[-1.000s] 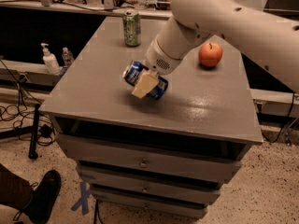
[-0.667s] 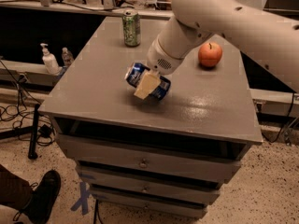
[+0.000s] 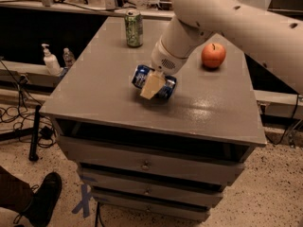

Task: Knock pepsi can over

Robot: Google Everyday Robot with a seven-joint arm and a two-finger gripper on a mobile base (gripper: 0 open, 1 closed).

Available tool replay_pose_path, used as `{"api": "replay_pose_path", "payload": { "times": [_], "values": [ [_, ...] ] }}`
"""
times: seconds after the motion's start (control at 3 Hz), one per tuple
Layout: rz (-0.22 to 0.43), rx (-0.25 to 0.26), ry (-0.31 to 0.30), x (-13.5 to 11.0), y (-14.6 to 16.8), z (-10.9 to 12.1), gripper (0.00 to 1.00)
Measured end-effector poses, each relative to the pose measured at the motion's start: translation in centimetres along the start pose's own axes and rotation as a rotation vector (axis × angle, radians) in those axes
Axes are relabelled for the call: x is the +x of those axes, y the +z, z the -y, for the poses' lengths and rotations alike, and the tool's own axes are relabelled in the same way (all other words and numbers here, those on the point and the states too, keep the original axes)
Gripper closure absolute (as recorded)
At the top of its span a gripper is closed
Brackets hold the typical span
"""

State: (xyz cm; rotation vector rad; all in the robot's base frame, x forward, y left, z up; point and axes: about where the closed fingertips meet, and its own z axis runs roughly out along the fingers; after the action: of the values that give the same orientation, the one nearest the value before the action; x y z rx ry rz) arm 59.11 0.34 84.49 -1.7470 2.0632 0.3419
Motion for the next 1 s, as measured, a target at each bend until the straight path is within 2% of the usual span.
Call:
{"api": "replay_pose_path", "payload": {
  "times": [0.33, 0.67, 1.0],
  "values": [
    [-0.023, -0.013, 0.007, 0.79, 0.79, 0.49, 0.13],
    [-0.041, -0.029, 0.018, 1.59, 1.58, 0.58, 0.0],
    [-0.043, -0.031, 0.019, 1.65, 1.66, 0.58, 0.0]
  ]
}}
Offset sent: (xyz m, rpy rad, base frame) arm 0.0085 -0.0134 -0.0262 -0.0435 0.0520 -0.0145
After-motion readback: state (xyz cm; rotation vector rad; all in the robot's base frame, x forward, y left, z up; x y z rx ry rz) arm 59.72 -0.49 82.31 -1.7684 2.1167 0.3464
